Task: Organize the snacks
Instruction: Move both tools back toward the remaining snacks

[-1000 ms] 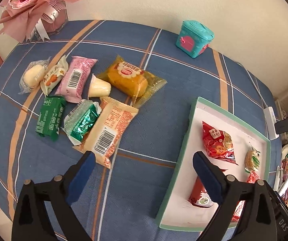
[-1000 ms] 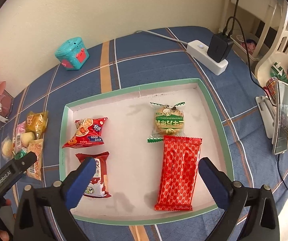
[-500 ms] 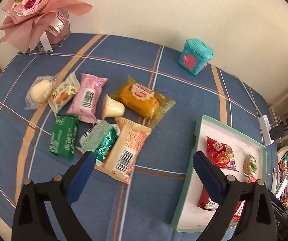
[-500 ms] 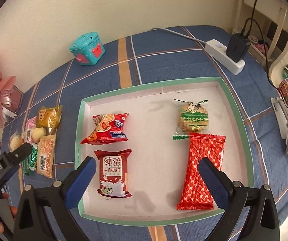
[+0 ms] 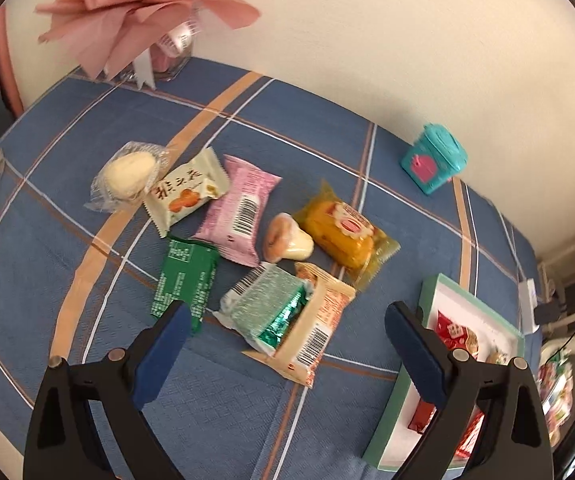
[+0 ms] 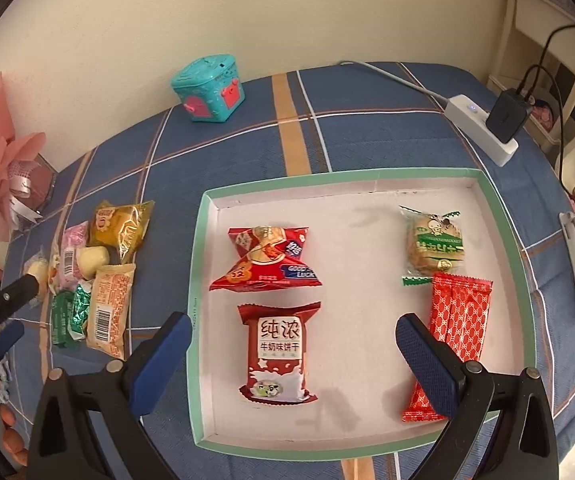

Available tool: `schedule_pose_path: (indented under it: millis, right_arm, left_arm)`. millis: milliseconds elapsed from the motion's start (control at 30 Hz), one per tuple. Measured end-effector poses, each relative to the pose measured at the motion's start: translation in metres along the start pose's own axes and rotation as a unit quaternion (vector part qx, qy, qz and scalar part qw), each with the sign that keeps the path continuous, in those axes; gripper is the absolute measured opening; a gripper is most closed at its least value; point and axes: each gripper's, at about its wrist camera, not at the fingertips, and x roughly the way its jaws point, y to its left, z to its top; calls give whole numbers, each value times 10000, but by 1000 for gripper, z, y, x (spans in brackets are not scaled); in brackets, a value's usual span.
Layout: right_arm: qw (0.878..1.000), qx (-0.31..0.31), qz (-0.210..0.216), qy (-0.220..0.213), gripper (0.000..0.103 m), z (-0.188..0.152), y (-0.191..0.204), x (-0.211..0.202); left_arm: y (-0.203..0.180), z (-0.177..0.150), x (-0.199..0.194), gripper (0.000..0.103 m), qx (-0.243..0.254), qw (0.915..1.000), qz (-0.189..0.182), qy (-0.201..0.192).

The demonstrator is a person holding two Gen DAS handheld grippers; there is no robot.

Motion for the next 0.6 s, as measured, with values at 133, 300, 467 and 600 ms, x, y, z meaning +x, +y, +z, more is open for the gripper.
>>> schedule_pose_path:
  millis: [133,300,467,600]
  right_arm:
    - [9997,-5,262,31,103,-1,16,4]
    - [9983,-112,565,65,103,-2,41,8]
    - [9966,-395,716,75,103,-2,69,11]
    - [9949,-530,846,103,103,-1,88,17]
  left_arm:
    - [15,5,-1,98,-192,9998,-27,-3]
    - [32,10,-1,98,-267,9990,363,-62]
    - [47,14,1,98,-343,9975,613,-50]
    - [55,17,3,98,-441,9975,558,-6]
